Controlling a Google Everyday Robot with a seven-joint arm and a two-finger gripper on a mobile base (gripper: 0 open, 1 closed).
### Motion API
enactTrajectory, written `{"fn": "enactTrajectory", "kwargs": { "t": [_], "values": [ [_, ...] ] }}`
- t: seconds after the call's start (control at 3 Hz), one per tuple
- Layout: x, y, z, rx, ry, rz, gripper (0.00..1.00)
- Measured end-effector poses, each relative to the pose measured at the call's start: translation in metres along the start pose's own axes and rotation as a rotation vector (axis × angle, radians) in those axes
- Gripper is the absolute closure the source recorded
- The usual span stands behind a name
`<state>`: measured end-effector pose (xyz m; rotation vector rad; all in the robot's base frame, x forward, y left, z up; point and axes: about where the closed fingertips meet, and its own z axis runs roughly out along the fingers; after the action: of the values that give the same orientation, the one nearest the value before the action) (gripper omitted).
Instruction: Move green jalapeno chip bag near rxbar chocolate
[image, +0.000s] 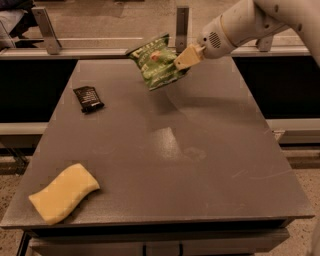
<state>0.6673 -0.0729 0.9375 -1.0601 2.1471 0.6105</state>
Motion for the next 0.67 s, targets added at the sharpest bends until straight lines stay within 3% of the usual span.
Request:
{"fn": "enactTrajectory", "kwargs": {
  "t": [0.67],
  "values": [
    [-0.010, 0.044, 0.061, -0.153, 0.044, -0.027, 1.00]
  ]
}}
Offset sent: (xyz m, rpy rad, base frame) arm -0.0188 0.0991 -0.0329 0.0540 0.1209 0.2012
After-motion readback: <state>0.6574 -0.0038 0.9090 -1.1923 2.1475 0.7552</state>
